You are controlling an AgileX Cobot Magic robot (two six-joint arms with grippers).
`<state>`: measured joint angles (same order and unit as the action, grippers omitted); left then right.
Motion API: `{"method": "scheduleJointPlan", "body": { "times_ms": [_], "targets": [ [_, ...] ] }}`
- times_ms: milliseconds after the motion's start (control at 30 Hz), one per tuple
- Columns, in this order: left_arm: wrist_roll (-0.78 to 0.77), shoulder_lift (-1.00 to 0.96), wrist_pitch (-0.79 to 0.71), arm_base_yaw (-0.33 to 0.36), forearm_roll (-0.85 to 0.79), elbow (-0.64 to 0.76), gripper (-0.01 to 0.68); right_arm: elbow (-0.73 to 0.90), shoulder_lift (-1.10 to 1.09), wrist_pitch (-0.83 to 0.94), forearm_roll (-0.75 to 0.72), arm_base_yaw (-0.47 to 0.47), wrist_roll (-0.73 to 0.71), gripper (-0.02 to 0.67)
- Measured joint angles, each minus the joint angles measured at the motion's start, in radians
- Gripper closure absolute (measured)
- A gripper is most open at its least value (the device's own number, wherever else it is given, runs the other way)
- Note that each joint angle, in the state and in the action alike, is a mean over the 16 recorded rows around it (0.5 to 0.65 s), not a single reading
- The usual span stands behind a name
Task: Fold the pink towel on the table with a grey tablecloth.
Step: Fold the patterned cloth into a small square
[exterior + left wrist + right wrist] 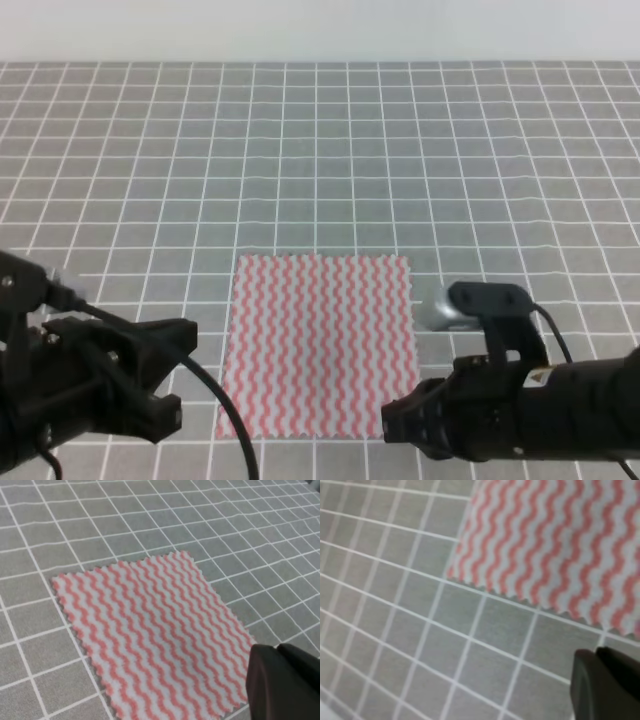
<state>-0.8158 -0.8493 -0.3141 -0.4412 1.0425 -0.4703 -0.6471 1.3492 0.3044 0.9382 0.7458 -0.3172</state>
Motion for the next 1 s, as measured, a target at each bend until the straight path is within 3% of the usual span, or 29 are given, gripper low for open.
{"method": "scheduleJointPlan", "body": {
  "times_ms": [567,1000],
  "targets": [
    [-0.018,0.000,0.004,0.000,-0.001,0.000,0.673,-0.002,0.160,0.004,-0.011,-0.103,0.058,0.376],
    [-0.021,0.000,0.011,0.000,-0.001,0.000,0.673,-0.028,0.253,0.001,-0.018,-0.105,0.070,0.355]
  ]
}}
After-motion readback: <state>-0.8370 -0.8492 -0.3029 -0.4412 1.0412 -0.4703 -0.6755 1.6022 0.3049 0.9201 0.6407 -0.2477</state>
